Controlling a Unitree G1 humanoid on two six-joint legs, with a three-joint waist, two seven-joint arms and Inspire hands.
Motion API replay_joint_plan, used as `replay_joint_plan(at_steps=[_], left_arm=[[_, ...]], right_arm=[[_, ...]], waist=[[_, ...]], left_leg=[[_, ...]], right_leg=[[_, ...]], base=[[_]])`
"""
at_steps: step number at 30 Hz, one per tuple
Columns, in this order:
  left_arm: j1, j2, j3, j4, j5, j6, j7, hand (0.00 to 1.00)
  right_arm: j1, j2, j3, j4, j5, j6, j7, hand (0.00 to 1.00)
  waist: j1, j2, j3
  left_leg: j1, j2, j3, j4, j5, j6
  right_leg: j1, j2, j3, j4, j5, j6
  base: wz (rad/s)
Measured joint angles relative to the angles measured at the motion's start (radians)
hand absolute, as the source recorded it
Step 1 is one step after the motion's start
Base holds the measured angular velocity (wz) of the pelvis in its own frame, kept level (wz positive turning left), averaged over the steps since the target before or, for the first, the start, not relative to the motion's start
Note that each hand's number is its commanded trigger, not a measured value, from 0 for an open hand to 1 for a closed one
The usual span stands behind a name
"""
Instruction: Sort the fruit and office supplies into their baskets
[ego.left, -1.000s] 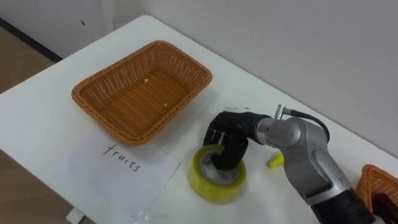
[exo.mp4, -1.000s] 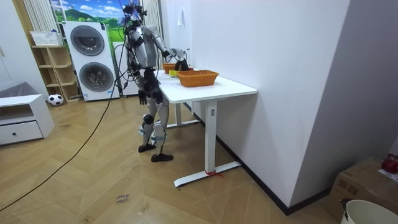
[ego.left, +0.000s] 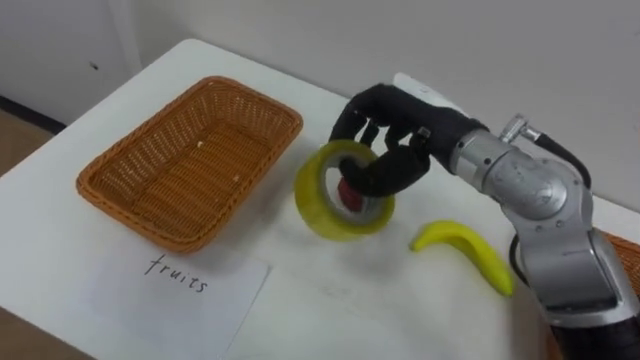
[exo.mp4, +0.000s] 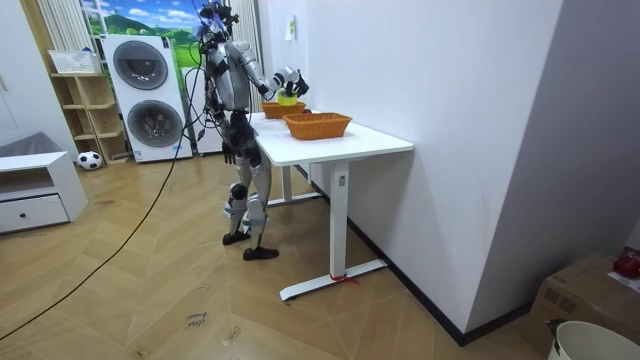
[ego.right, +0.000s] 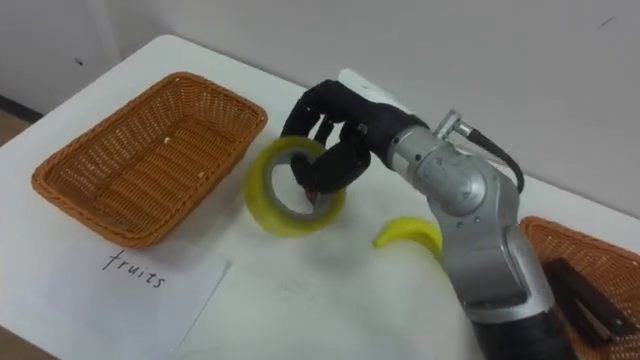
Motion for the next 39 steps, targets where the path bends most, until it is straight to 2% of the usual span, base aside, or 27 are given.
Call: replay_joint_plan(at_steps=[4,8,14,16,18,20,25,26,27,28,32,39], left_arm=[[0.001,0.001,0.001,-0.001,0.000,-0.001,0.006,0.00],[0.015,0.002,0.003,-0.011,0.000,-0.011,0.006,0.00],[0.022,0.003,0.019,-0.005,-0.003,-0.043,-0.001,0.00],[0.021,0.004,0.060,0.017,-0.003,-0.060,-0.001,0.00],[0.019,0.004,0.085,0.020,-0.003,-0.060,-0.002,0.00],[0.036,0.004,0.116,0.020,-0.003,-0.060,-0.005,0.00],[0.038,0.008,0.118,0.019,-0.006,-0.065,-0.024,0.00],[0.030,0.011,0.118,0.019,-0.006,-0.067,-0.024,0.00],[0.025,0.013,0.118,0.019,-0.006,-0.068,-0.024,0.00],[0.020,0.016,0.119,0.022,-0.005,-0.076,-0.024,0.00],[0.010,0.016,0.138,0.023,-0.018,-0.102,-0.024,0.00],[0.037,0.017,0.156,0.022,-0.048,-0.107,-0.023,0.00]], right_arm=[[0.000,-0.003,-0.040,-0.018,0.009,-0.003,-0.053,1.00],[-0.001,-0.011,-0.049,-0.025,0.036,-0.025,-0.115,1.00],[-0.001,-0.054,-0.096,-0.025,0.074,-0.041,-0.142,1.00],[-0.001,-0.094,-0.134,-0.025,0.088,-0.045,-0.145,1.00],[-0.001,-0.118,-0.169,-0.027,0.093,-0.045,-0.145,1.00],[0.001,-0.125,-0.206,-0.043,0.084,-0.045,-0.145,1.00],[0.006,-0.133,-0.246,-0.056,0.078,-0.050,-0.162,1.00],[0.016,-0.142,-0.250,-0.056,0.081,-0.062,-0.170,1.00],[0.025,-0.148,-0.255,-0.056,0.082,-0.068,-0.172,1.00],[0.051,-0.161,-0.271,-0.053,0.096,-0.081,-0.178,1.00],[0.114,-0.185,-0.325,-0.014,0.111,-0.090,-0.200,1.00],[0.131,-0.195,-0.393,0.048,0.115,-0.088,-0.230,1.00]], waist=[[-0.018,-0.005,-0.0033],[-0.036,-0.004,-0.0032],[-0.072,-0.007,-0.0031],[-0.090,-0.010,-0.0041],[-0.095,-0.011,-0.0051],[-0.116,-0.015,-0.0055],[-0.148,-0.013,-0.0031],[-0.160,-0.012,-0.0021],[-0.162,-0.017,-0.0052],[-0.160,-0.013,-0.0027],[-0.172,-0.017,-0.0018],[-0.216,-0.023,-0.0021]], left_leg=[[-0.002,0.000,0.004,0.001,0.001,0.001],[0.003,0.000,0.033,0.004,0.001,0.001],[0.003,0.000,0.060,0.008,0.001,0.001],[0.003,0.001,0.060,0.000,0.000,0.001],[0.003,0.004,0.071,-0.005,0.000,0.001],[0.001,0.010,0.081,-0.006,0.000,0.001],[0.005,0.019,0.102,-0.006,-0.003,-0.004],[0.004,0.019,0.102,-0.006,-0.003,-0.004],[0.005,0.019,0.103,-0.006,-0.003,-0.004],[0.011,0.020,0.110,-0.010,-0.003,-0.004],[0.022,0.018,0.140,-0.021,-0.004,-0.004],[0.023,0.019,0.181,-0.024,-0.004,-0.004]], right_leg=[[-0.008,0.001,0.005,0.002,0.000,0.000],[-0.014,0.001,0.022,0.004,0.001,0.001],[-0.017,0.000,0.043,0.003,0.002,0.003],[-0.018,0.002,0.044,0.003,0.002,0.003],[-0.024,0.006,0.049,0.004,0.003,0.002],[-0.028,0.011,0.054,0.001,0.006,-0.003],[-0.034,0.024,0.077,-0.001,0.009,-0.008],[-0.035,0.024,0.078,0.000,0.009,-0.008],[-0.035,0.025,0.079,0.000,0.009,-0.008],[-0.034,0.027,0.087,0.000,0.009,-0.008],[-0.046,0.029,0.119,0.008,0.010,-0.007],[-0.071,0.036,0.153,0.021,0.011,-0.009]], base=[[-0.03],[-0.15],[-0.05],[0.06],[-0.12],[-0.13],[-0.11],[-0.05],[-0.07],[-0.17],[-0.20],[-0.18]])
